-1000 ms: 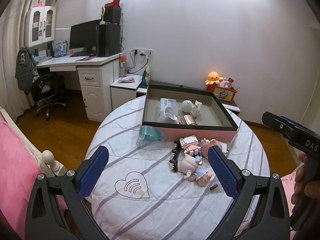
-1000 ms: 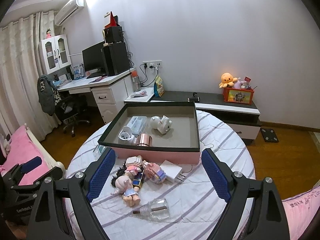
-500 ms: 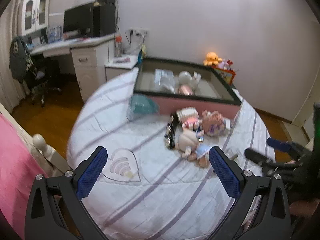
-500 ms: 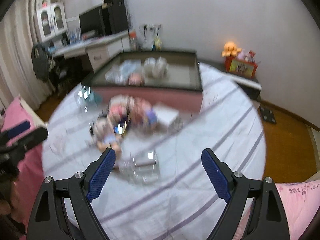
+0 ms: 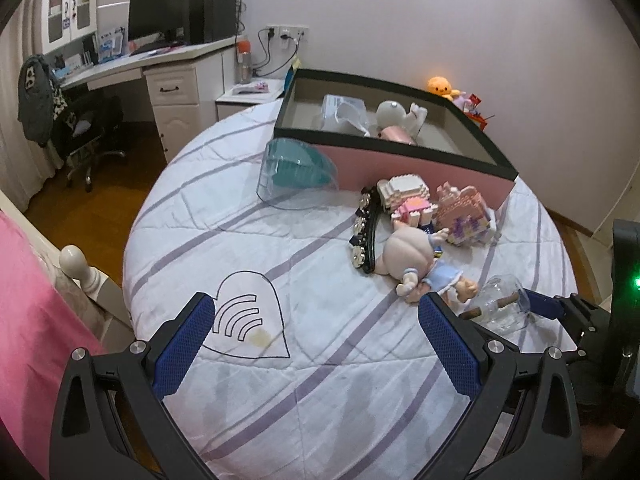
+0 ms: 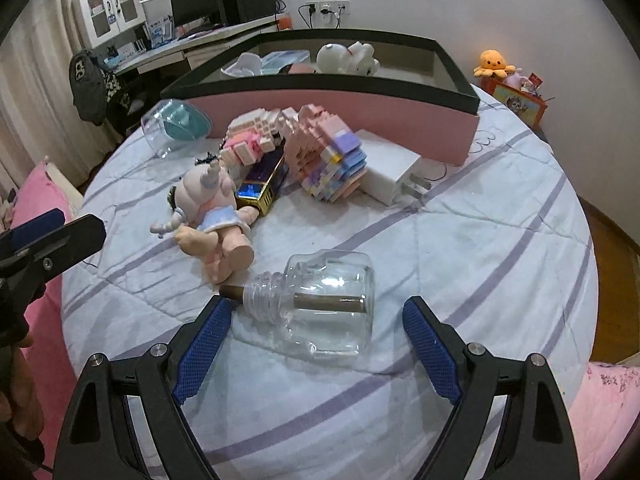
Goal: Organize rigid objects
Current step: 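Grasp the clear glass bottle by its body with the right gripper, then grasp the pink doll with the left gripper while the right gripper holds the bottle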
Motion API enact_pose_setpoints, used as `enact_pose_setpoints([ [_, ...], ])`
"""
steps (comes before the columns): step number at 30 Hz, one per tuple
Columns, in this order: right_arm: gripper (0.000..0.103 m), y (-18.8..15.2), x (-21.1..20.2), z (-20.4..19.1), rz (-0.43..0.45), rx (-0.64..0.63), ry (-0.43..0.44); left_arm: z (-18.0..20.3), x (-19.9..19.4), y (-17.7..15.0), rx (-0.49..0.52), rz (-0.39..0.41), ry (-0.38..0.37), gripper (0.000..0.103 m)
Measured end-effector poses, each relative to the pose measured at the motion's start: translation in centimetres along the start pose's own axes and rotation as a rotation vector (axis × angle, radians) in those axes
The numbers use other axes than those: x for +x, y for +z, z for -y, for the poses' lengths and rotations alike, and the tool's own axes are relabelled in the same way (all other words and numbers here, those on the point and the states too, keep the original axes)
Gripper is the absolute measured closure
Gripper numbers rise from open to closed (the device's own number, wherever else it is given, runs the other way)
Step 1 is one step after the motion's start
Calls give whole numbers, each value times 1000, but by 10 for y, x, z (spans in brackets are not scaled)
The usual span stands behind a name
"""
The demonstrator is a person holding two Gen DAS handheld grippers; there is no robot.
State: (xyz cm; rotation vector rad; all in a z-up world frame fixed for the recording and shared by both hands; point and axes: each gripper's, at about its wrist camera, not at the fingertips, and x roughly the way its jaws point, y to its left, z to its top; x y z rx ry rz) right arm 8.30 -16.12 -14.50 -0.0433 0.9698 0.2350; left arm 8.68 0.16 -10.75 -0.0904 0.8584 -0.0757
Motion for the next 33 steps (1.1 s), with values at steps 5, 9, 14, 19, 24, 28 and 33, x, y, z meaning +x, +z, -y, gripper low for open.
enact_pose_setpoints([
  [5, 18, -1, 1, -3, 20, -40, 9, 4, 8, 1, 6, -15, -11, 0],
  [9, 40, 0, -4, 6, 32, -43, 22, 11, 11, 4, 22, -16, -18, 0],
  [14, 41, 3, -4, 22, 35, -18, 33, 25, 16, 7, 40, -22, -43, 0],
  [19, 23, 7, 0, 22, 42, -21, 82, 34, 20, 8, 49, -32, -51, 0],
  [24, 26, 9, 5, 17, 70, -46, 54, 39, 22, 8, 60, -37, -41, 0],
  [28, 26, 10, 1, 27, 83, -24, 84, 43, 24, 9, 60, -39, -43, 0],
  [33, 26, 10, -3, 43, 91, -11, 43, 57, 30, 11, 75, -47, -56, 0],
])
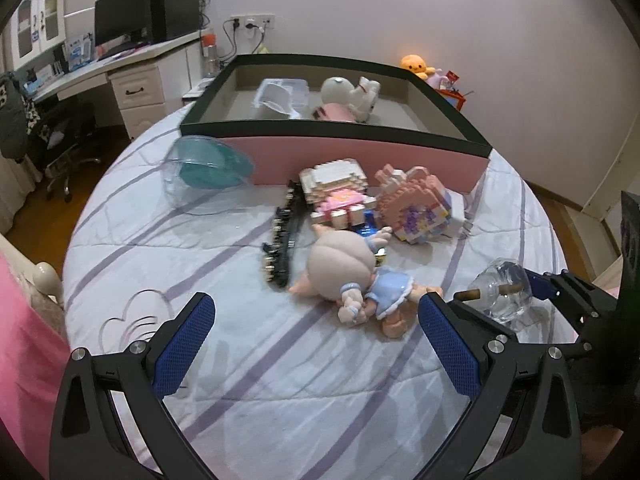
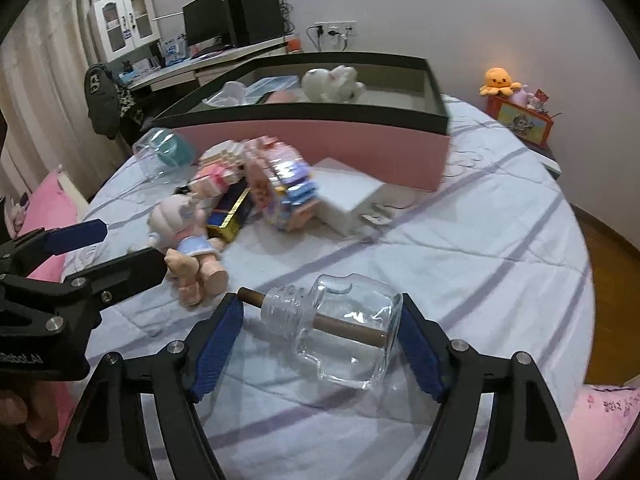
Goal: Organize rigid objects
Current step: 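Grasp the pink doll with the left gripper while the right gripper holds the bottle, then carry the bottle and doll into the tray and open both grippers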
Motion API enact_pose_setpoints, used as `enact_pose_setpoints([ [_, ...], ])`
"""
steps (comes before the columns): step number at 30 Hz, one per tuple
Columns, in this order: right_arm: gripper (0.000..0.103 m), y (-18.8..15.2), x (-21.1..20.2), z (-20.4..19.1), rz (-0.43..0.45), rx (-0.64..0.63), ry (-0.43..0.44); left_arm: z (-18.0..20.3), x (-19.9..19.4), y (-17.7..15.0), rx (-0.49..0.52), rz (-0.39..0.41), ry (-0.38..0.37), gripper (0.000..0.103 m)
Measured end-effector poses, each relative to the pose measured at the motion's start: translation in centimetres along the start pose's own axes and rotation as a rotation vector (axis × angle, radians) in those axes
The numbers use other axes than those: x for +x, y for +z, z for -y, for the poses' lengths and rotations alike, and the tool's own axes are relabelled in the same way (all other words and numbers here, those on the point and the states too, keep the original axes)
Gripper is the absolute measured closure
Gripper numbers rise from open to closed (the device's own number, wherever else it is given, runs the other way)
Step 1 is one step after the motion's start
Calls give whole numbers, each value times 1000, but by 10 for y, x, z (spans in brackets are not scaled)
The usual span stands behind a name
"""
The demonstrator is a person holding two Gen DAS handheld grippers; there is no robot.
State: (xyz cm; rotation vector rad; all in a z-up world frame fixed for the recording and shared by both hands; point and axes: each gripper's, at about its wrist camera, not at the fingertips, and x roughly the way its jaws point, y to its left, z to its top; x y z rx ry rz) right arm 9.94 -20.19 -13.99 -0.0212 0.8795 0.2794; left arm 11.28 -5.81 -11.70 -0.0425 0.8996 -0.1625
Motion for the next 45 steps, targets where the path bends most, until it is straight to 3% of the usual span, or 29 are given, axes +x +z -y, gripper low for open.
enact_pose_setpoints([
  [8, 26, 2, 3, 16, -4, 14, -23, 22, 1, 3, 14, 9, -67, 0],
  [13, 26, 1, 6, 14, -4, -1, -33, 19, 34, 3, -27, -54, -44, 4],
  [16, 26, 1, 4, 15, -2, 5, -26, 16, 35, 5, -28, -33, -28, 6],
  [18, 26, 1, 2, 16, -1, 8, -26, 14, 33, 3, -23, -23, -31, 17],
  [28, 26, 1, -8, 14, 6, 21, -6, -3, 14, -6, -49, -12, -61, 17],
  [36, 26, 8, -20, 5, 24, 10, 18, -14, -16, -2, -33, 51, -46, 18],
  [45, 26, 18, -28, -3, 42, -4, 22, -25, -20, 1, -57, 65, -62, 18],
])
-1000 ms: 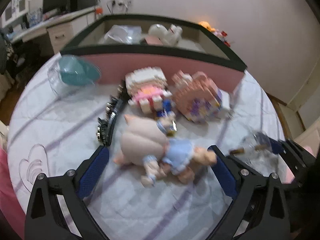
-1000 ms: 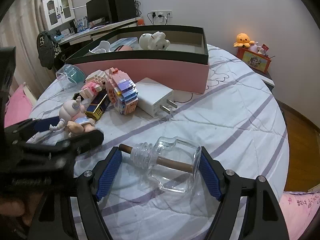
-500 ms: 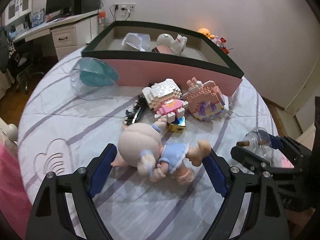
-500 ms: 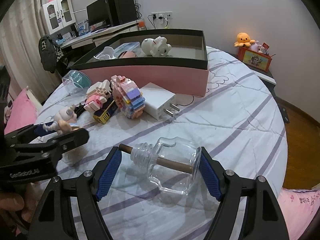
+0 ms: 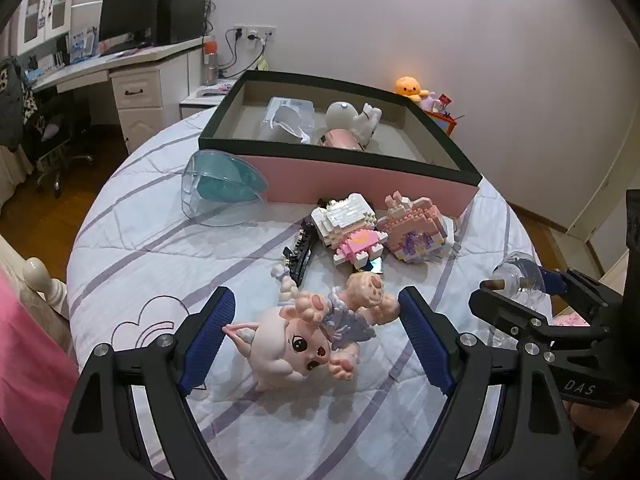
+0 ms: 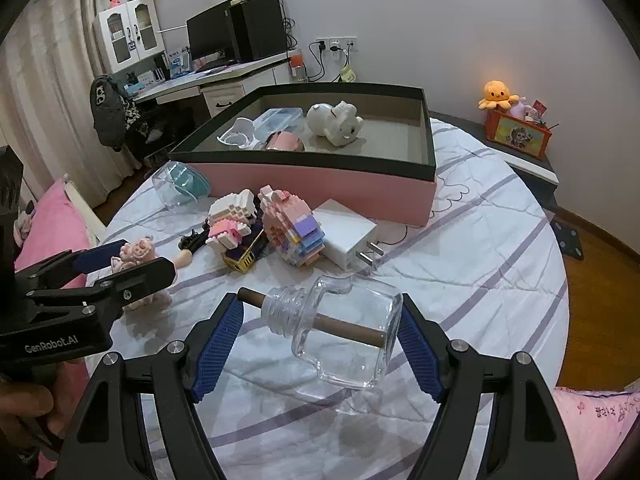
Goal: Organize rigid objects
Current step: 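Carry the bottle and doll into the tray and open both grippers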
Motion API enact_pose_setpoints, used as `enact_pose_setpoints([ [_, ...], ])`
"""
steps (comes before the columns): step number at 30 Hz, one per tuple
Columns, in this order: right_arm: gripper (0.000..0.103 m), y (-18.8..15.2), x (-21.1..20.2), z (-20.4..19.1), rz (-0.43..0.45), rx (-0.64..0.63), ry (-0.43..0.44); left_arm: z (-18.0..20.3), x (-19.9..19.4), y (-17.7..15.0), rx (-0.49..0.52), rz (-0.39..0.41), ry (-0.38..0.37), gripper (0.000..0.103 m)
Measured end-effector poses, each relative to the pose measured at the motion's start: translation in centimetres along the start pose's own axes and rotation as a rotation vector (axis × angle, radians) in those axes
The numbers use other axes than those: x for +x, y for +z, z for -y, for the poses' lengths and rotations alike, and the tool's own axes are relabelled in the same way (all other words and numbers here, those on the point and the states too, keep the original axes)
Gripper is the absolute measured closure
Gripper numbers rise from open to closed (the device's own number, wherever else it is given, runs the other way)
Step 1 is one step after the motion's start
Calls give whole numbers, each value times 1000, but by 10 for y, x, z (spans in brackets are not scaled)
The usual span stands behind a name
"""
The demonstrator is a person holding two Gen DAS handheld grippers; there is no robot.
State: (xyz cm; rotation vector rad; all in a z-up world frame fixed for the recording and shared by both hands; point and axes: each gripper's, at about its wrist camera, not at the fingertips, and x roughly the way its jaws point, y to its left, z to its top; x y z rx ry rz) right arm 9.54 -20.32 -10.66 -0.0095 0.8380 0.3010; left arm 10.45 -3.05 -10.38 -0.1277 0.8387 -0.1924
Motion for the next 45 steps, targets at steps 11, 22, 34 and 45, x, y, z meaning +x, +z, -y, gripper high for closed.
enact_pose_setpoints([
  [11, 26, 30, -14, -5, 59, -34, 9, -3, -26, 35, 21, 97, 7, 18],
  [22, 26, 135, -5, 20, 176, -24, 12, 1, -21, 132, 80, 232, 37, 18],
  [34, 26, 178, 59, 47, 101, 39, 17, 3, 29, 182, 117, 215, 64, 18],
  [45, 13, 167, 93, 65, 55, 143, 37, -1, 71, 183, 123, 128, 89, 10],
])
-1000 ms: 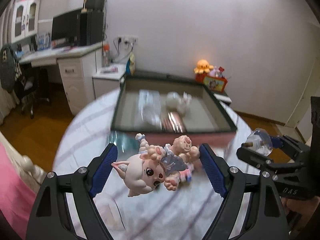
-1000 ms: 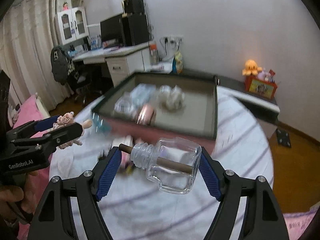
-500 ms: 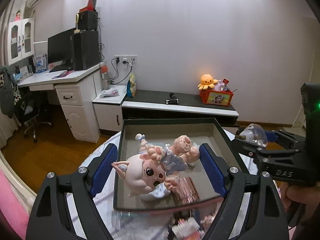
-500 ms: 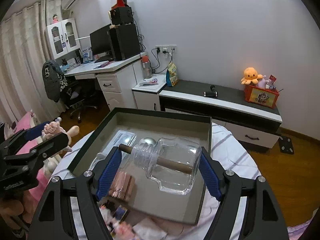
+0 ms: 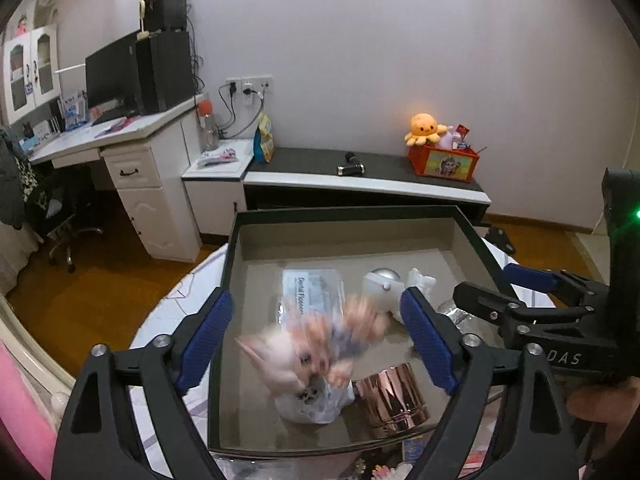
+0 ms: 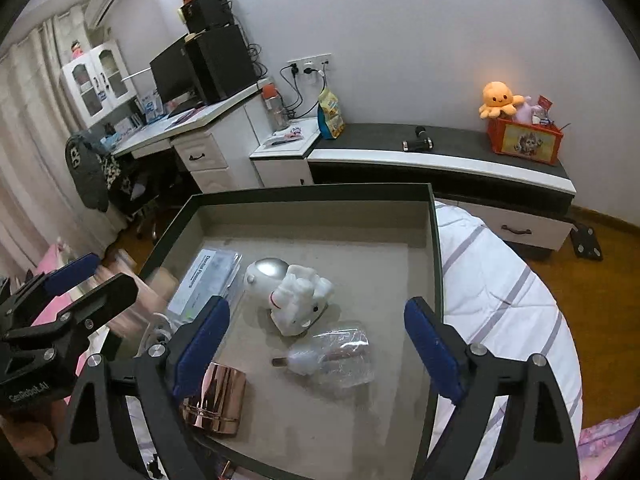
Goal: Organize rigid objects
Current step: 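Carry the bottle and doll into the tray and open both grippers, then withdraw both grippers from the tray back toward the remaining items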
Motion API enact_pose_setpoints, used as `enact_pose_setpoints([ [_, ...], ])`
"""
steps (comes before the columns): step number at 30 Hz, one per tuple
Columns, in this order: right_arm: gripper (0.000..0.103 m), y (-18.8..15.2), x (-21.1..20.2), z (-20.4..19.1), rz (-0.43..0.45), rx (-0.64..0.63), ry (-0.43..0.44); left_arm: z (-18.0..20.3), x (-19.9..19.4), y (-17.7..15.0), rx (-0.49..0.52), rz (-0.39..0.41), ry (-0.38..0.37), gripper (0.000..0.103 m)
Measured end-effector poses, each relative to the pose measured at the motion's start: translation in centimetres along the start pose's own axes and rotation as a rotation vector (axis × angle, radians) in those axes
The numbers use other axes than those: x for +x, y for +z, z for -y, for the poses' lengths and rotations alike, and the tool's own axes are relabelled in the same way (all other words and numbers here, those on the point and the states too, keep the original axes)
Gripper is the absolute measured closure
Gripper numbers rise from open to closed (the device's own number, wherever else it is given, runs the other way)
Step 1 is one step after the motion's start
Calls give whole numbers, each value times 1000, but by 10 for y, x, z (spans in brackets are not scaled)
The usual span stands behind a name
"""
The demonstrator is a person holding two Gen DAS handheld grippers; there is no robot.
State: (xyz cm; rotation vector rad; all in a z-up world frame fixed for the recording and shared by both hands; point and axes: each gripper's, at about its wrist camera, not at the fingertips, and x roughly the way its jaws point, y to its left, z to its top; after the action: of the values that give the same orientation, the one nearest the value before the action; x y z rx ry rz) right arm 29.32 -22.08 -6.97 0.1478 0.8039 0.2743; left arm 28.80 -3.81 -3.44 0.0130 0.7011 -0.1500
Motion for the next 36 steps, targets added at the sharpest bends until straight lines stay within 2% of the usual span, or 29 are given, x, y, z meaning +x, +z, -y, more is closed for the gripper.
enact_pose_setpoints([
  [3, 13, 0, -9, 1, 21, 32, 9, -4, -12, 2, -18, 36, -3, 5],
  [6, 13, 2, -16, 1, 40, 72, -61, -7, -23, 2, -28, 56, -4, 4],
  [14, 12, -2, -34, -8, 57, 70, -70, -8, -44, -9, -29, 69, -1, 5],
  [18, 12, -9, -41, -15, 56, 54, -61, -10, -54, -16, -33, 69, -5, 5],
  [23, 12, -21, -46, -23, 41, 42, 21, -9, -66, -25, -42, 72, -4, 5],
  [30, 12, -36, -57, -32, 47, 39, 30, -12, -86, -41, -62, 76, -2, 4],
  [34, 12, -45, -72, -38, 90, 37, -37, -14, -99, -51, -70, 81, 0, 4],
  [36, 12, -48, -80, -40, 103, 35, -24, -14, -105, -55, -72, 83, 2, 4],
])
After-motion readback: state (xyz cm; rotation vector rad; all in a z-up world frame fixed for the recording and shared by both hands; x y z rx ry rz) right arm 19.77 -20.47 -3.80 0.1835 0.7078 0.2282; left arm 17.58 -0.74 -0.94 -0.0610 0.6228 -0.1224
